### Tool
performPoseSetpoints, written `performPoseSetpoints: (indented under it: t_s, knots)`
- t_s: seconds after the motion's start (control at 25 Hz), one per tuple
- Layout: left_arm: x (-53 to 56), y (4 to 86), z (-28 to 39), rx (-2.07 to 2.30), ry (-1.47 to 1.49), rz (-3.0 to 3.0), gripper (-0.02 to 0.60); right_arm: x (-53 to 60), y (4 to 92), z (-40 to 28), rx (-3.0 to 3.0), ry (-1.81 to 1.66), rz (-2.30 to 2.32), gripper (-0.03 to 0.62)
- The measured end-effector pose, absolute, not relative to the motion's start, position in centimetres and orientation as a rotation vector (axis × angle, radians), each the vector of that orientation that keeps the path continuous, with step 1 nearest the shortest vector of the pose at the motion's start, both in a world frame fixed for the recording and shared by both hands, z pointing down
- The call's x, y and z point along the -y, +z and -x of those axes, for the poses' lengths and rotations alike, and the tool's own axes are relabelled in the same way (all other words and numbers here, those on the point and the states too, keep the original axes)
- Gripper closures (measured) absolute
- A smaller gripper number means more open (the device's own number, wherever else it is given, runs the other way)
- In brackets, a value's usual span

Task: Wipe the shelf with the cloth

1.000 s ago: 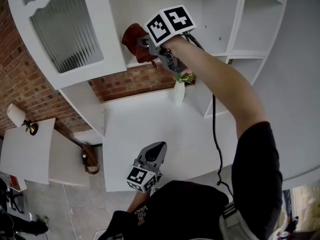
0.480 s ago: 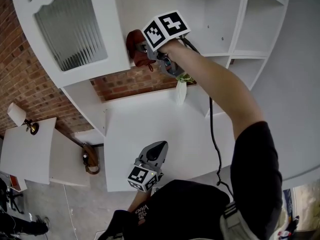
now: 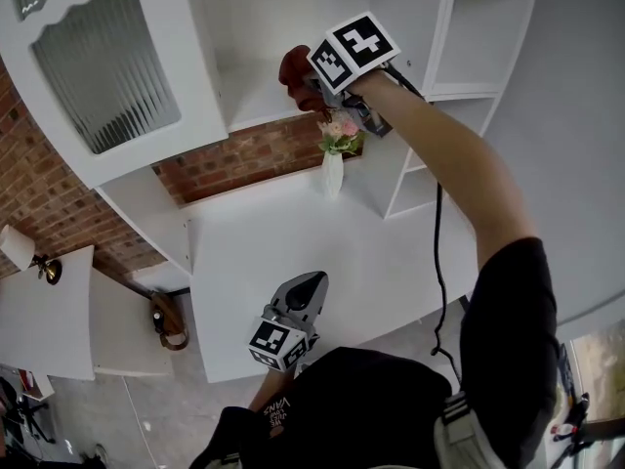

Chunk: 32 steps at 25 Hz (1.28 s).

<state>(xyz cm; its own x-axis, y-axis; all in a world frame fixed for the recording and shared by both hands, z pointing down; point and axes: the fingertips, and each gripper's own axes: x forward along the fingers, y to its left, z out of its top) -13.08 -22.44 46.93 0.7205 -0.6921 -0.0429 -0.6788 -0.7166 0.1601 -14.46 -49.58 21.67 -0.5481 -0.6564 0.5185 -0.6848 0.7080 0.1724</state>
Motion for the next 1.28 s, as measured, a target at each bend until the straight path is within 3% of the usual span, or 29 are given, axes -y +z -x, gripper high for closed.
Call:
performPoseSetpoints:
  t_s: [0.52,0.8,1.28]
  knots:
    - [22.4,47.4,11.5,1.016,-0.131,-2.805,0.575,52.8,22.6,-0.4,1.858,-0.223,-1.293,0.534]
    - [22.5,47.5,11.0,1.002,-0.13,-2.802,0.575,53.1,22.3,-3.9,1.671,-0.305,-1.338,0.534]
    - [22.7,47.6,10.5,1.0,-0.122,-2.802,0.575,53.1,21.9,-4.3,1.685,-0.362,-1.35,0.534]
